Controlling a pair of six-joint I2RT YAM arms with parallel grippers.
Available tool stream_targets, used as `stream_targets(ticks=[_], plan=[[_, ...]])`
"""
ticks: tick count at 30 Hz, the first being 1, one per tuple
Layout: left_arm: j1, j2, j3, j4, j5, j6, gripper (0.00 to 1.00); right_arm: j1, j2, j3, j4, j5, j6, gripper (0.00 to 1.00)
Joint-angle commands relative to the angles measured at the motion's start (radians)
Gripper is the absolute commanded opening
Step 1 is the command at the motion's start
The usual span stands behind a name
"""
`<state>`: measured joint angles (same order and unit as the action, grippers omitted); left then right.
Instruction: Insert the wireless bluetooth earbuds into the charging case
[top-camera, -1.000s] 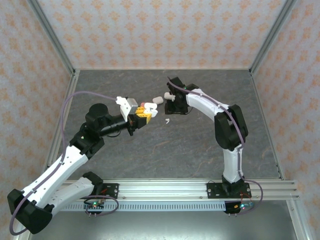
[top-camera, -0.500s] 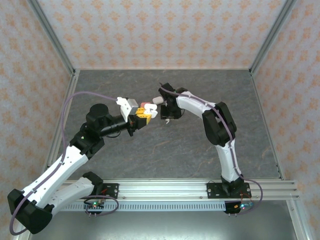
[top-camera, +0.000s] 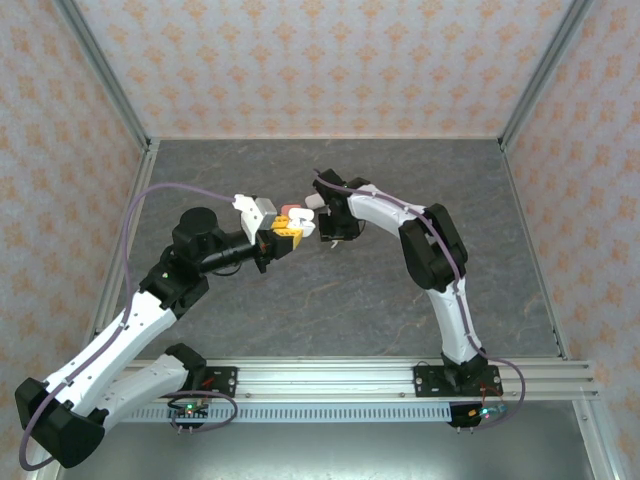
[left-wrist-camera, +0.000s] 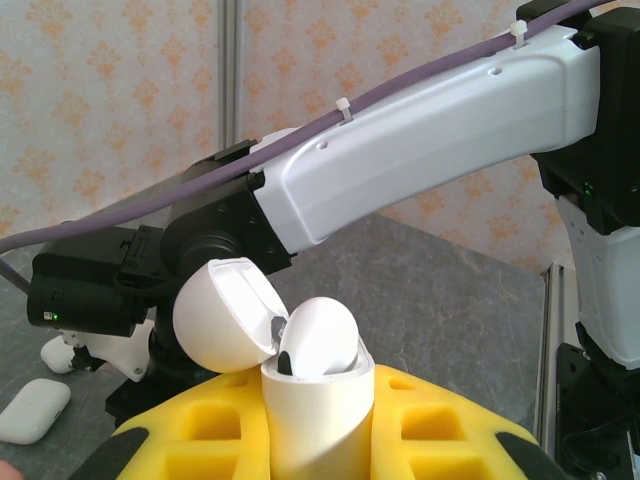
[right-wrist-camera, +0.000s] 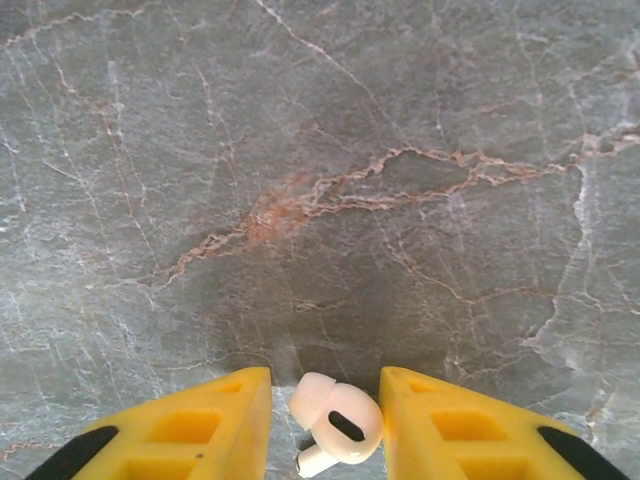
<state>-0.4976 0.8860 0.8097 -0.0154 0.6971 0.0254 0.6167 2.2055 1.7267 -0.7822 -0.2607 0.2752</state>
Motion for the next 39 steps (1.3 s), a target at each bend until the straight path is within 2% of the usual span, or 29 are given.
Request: stream_targets(ticks=[1, 9, 19, 23, 31, 39], plan=[[-0.009, -0.012, 0.012, -0.007, -0.016, 0.01, 0.0, 0.014, 0.022, 0.046, -0.023, 0.025, -0.016, 0.31], [-0.009, -0.012, 0.014, -0.015, -0.021, 0.014, 0.0, 0.016, 0.036, 0.053, -0.044, 0.034, -0.032, 0.28], [-0.009, -0.01, 0.022, -0.027, -0.023, 0.018, 0.0, 0.017, 0.067, 0.06, -0.056, 0.03, -0.045, 0.28], [-0.009, -0.009, 0.028, -0.038, -0.027, 0.023, 0.0, 0.017, 0.061, 0.061, -0.06, 0.025, -0.053, 0.25], [-0.009, -0.002, 0.023, -0.004, -0.024, 0.007, 0.0, 0.014, -0.095, -0.003, -0.003, 0.061, -0.12, 0.22], [-0.009, 0.029, 0.012, 0.068, -0.017, -0.055, 0.0, -0.008, -0.391, -0.149, 0.072, 0.013, -0.241, 0.22]])
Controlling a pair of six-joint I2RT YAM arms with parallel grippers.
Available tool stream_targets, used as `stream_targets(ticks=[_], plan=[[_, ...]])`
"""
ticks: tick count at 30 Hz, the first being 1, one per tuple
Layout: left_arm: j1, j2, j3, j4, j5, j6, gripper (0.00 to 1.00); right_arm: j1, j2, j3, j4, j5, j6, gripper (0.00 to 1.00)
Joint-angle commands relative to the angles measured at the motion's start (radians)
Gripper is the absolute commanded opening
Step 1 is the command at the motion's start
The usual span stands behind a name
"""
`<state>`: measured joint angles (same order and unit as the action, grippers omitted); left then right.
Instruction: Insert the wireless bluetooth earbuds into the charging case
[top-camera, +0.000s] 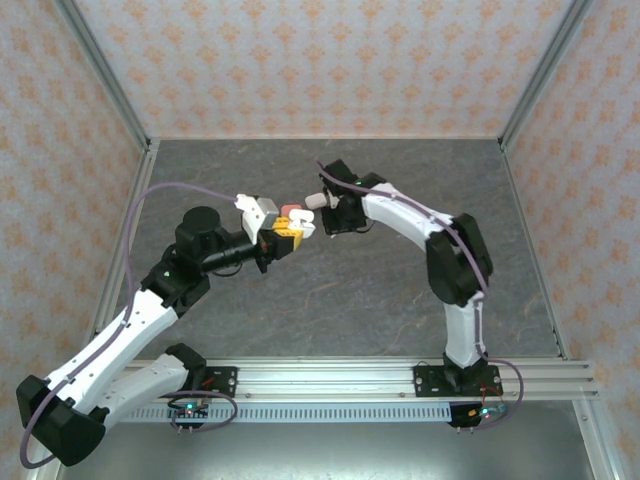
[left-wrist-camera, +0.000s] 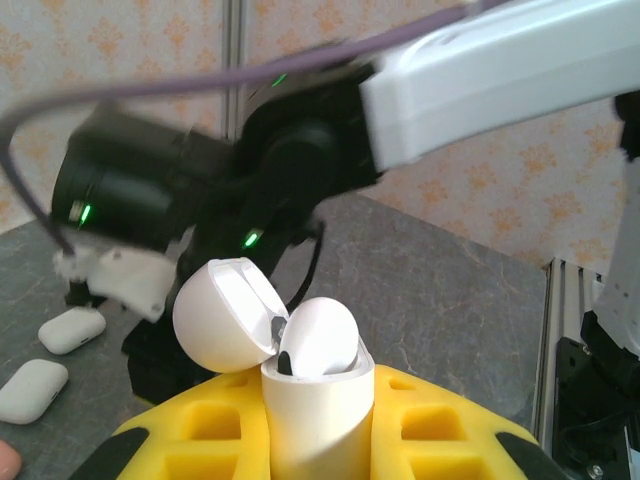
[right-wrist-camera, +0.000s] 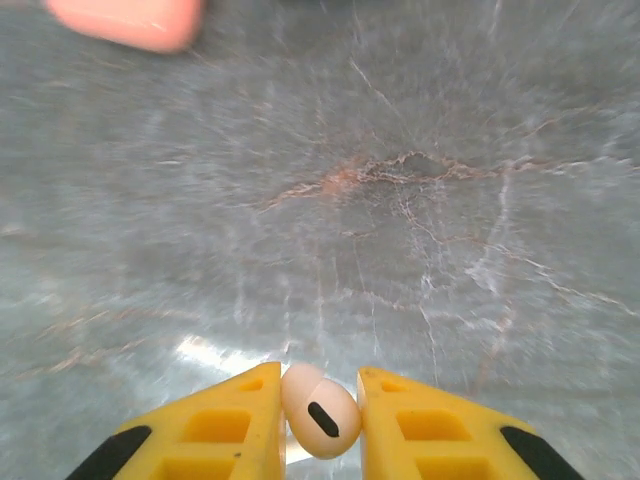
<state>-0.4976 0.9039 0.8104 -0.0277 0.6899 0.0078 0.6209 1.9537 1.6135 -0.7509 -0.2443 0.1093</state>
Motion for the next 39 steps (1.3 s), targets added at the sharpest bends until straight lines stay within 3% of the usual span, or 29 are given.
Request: stream_targets(ticks=[1, 10, 16, 24, 39], plan=[[-0.009, 0.018, 0.009, 0.095, -0.007, -0.05, 0.0, -0.013, -0.185, -0.059, 0.052, -0.01, -0.097, 0.22], [-0.011, 0.141, 0.055, 0.176, 0.057, -0.152, 0.0, -0.024, -0.587, -0.225, 0.151, -0.073, -0.273, 0.23], [-0.035, 0.211, 0.09, 0.204, 0.111, -0.174, 0.0, -0.018, -0.722, -0.259, 0.222, -0.16, -0.338, 0.23], [-0.062, 0.251, 0.103, 0.236, 0.123, -0.19, 0.0, 0.018, -0.761, -0.288, 0.272, -0.217, -0.409, 0.23], [-0.064, 0.244, 0.117, 0.238, 0.102, -0.191, 0.0, 0.033, -0.759, -0.353, 0.297, -0.252, -0.389, 0.23]])
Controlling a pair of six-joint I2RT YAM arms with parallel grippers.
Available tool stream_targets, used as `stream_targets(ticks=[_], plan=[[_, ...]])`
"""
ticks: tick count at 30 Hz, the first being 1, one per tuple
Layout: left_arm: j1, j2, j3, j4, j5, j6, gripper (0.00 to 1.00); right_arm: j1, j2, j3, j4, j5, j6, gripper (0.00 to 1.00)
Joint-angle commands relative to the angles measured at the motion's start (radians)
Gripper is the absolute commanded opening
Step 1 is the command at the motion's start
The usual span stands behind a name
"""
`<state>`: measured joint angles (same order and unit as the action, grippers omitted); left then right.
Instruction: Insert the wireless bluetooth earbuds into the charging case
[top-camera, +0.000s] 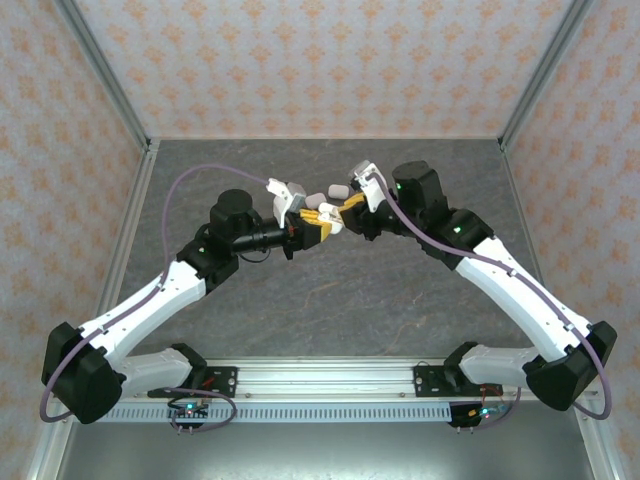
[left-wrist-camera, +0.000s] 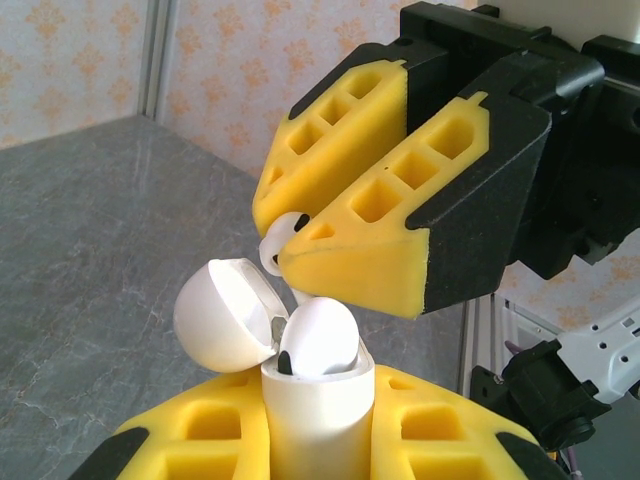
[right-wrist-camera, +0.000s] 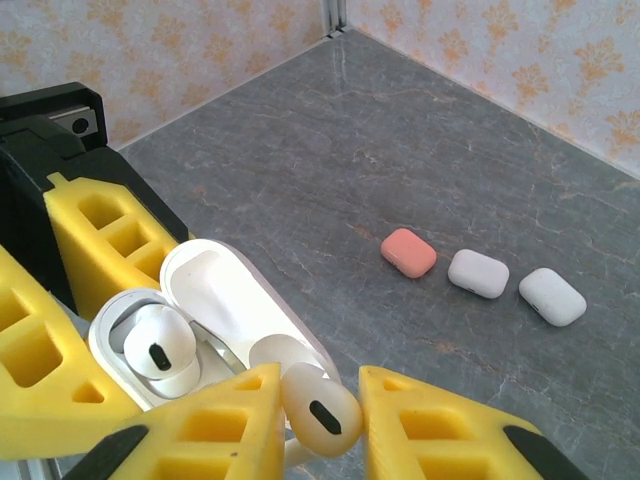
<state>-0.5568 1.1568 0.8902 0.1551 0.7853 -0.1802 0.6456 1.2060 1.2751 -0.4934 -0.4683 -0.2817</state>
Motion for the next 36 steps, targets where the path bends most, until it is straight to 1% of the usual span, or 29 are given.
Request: stream_targets(ticks=[1, 10, 18, 21, 28, 36], plan=[[-0.005, -0.009, 0.037, 0.055, 0.006, -0.004, 0.0, 0.008, -0.011, -0.015, 0.041, -0.033, 0.005, 0.23], [-0.005, -0.004, 0.036, 0.053, -0.001, -0.004, 0.0, 0.008, -0.017, -0.011, 0.046, -0.034, 0.009, 0.23], [-0.005, -0.012, 0.039, 0.071, -0.021, -0.007, 0.0, 0.008, -0.015, -0.029, 0.015, -0.052, 0.008, 0.23], [-0.005, -0.012, 0.039, 0.081, -0.021, -0.011, 0.0, 0.009, -0.013, -0.028, 0.01, -0.083, 0.022, 0.24], [-0.005, -0.021, 0.017, 0.136, -0.023, -0.018, 0.0, -0.007, -0.014, -0.002, 0.01, -0.142, 0.084, 0.31], [-0.005, -0.033, 0.01, 0.181, -0.02, -0.01, 0.0, -0.064, -0.001, 0.038, 0.052, -0.291, 0.2, 0.34]])
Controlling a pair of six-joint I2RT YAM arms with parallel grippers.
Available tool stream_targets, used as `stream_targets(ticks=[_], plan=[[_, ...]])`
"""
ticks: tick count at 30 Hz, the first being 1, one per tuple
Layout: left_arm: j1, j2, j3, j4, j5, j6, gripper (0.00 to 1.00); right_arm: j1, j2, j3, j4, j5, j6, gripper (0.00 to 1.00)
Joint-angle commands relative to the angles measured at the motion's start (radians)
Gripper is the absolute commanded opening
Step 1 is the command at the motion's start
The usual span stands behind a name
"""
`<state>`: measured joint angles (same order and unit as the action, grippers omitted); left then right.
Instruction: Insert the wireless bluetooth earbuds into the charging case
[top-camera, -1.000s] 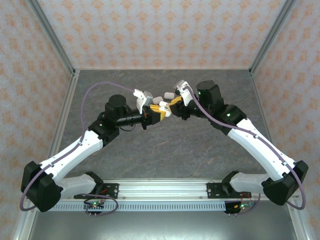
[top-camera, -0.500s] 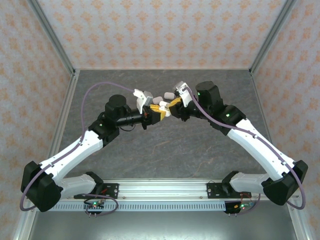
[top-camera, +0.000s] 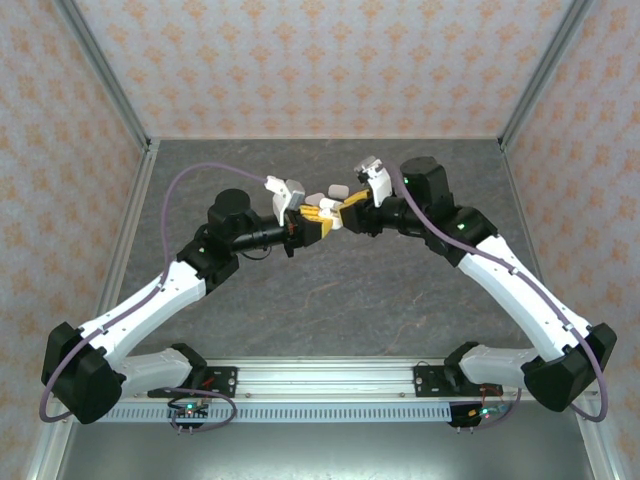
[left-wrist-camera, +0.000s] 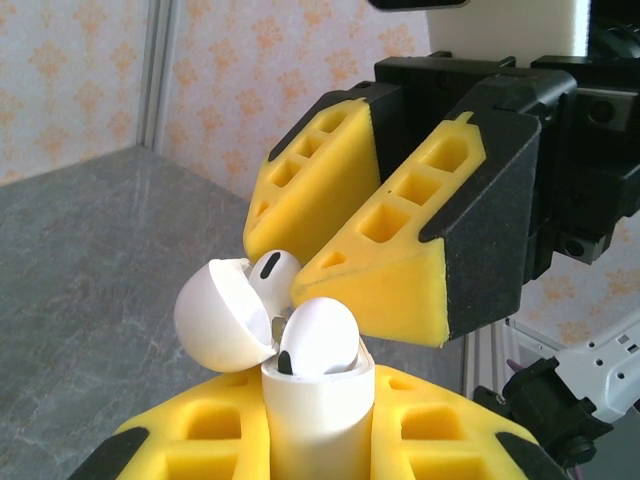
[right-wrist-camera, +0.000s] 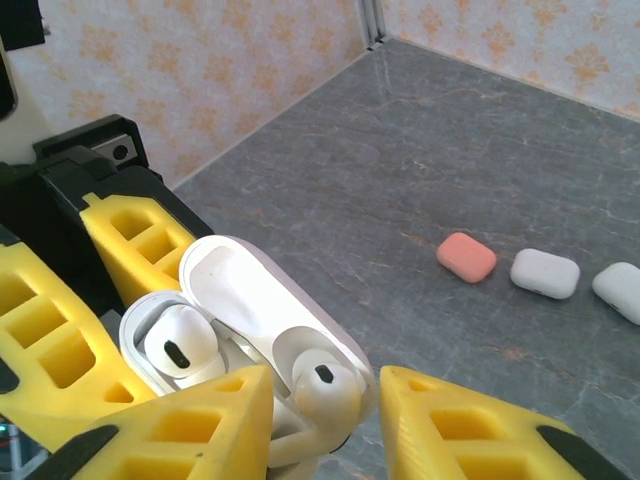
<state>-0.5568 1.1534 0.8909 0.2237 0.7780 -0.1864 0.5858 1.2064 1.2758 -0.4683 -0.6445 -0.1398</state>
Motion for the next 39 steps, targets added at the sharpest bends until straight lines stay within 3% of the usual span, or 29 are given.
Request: stream_targets(ticks=[1, 13, 27, 39], plan=[[-0.005, -0.03, 0.008, 0.113, -0.013, -0.002, 0.0, -0.006, 0.002, 0.039, 0.035, -0.128, 0.067, 0.34], [-0.006, -0.031, -0.005, 0.125, -0.017, -0.003, 0.0, -0.015, 0.012, 0.052, 0.071, -0.181, 0.108, 0.35], [-0.005, -0.026, -0.008, 0.115, -0.019, -0.001, 0.0, -0.015, 0.007, 0.065, 0.095, -0.184, 0.129, 0.46], [-0.005, -0.031, -0.024, 0.154, -0.019, -0.002, 0.0, -0.026, 0.007, 0.109, 0.078, -0.137, 0.17, 0.65]])
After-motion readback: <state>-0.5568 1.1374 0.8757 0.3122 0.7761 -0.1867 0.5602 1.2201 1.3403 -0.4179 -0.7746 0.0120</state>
